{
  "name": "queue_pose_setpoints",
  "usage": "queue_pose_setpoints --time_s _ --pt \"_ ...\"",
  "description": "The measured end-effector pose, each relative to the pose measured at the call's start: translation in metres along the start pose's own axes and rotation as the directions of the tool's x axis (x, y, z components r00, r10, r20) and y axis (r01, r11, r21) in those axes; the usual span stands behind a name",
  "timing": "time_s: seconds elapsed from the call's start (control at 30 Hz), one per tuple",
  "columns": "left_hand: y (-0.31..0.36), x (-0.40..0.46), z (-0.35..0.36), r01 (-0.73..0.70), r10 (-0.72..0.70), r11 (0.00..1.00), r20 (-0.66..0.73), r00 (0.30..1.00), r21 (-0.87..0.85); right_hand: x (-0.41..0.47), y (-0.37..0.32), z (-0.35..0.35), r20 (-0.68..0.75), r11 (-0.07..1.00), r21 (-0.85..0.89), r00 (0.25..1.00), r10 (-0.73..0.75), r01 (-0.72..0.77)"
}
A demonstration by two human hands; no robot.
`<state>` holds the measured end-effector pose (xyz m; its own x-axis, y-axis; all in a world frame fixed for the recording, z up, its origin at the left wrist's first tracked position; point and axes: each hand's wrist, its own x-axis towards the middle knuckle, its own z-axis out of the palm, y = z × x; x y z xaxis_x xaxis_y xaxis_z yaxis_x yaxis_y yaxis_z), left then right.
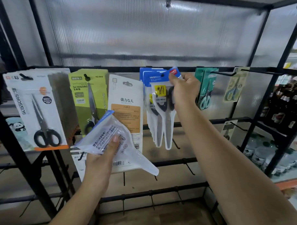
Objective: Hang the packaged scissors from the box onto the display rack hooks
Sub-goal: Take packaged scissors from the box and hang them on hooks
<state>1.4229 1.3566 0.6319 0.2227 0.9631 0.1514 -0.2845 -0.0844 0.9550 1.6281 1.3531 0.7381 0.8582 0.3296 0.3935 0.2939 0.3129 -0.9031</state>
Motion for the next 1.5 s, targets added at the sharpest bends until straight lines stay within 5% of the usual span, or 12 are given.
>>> queue_pose_setpoints --time_s 0.37,0.47,0.57,0.67,0.73,1.0,1.17,1.37,1.5 --pt "-0.004 0.005 -0.005 -0.022 0.022 0.998 0.006 1.0 -0.054 -0.023 0.042 -0.004 -0.024 0.999 -0.046 0.999 0.021 -0.022" --pt "-0.007 0.007 -0.008 -0.025 0.025 0.995 0.003 1.0 -0.099 -0.056 0.056 -0.013 -0.062 0.978 -0.206 0.997 -0.04 0.026" --pt "-0.012 0.008 -0.01 -0.02 0.018 0.993 -0.023 1.0 -0.115 -0.103 0.065 -0.022 0.234 0.953 -0.246 0.965 -0.12 0.178" --pt "-0.019 0.007 -0.009 0.023 -0.026 0.99 -0.014 1.0 -0.136 -0.13 0.061 -0.022 0.612 0.954 -0.23 0.791 -0.013 0.193" --pt "-0.021 0.007 -0.007 0.037 -0.037 0.988 0.002 0.999 -0.147 -0.137 0.059 -0.017 0.681 0.947 -0.265 0.731 0.048 0.184" --pt "-0.029 0.005 -0.001 0.016 0.0 0.991 0.118 0.993 -0.131 -0.132 0.065 -0.02 0.71 0.945 -0.315 0.684 0.17 0.092" --pt "-0.026 0.011 -0.006 -0.016 0.038 0.99 0.162 0.986 -0.137 -0.12 0.065 -0.033 0.66 0.986 -0.054 0.735 0.155 -0.159" --pt "-0.027 0.015 -0.006 -0.026 0.05 0.991 0.179 0.982 -0.132 -0.106 0.054 -0.046 0.516 0.998 -0.018 0.856 -0.036 0.053" --pt "-0.026 0.016 -0.002 -0.012 0.035 0.988 0.152 0.988 -0.153 -0.077 0.027 -0.043 0.419 0.911 -0.156 0.861 -0.29 0.382"
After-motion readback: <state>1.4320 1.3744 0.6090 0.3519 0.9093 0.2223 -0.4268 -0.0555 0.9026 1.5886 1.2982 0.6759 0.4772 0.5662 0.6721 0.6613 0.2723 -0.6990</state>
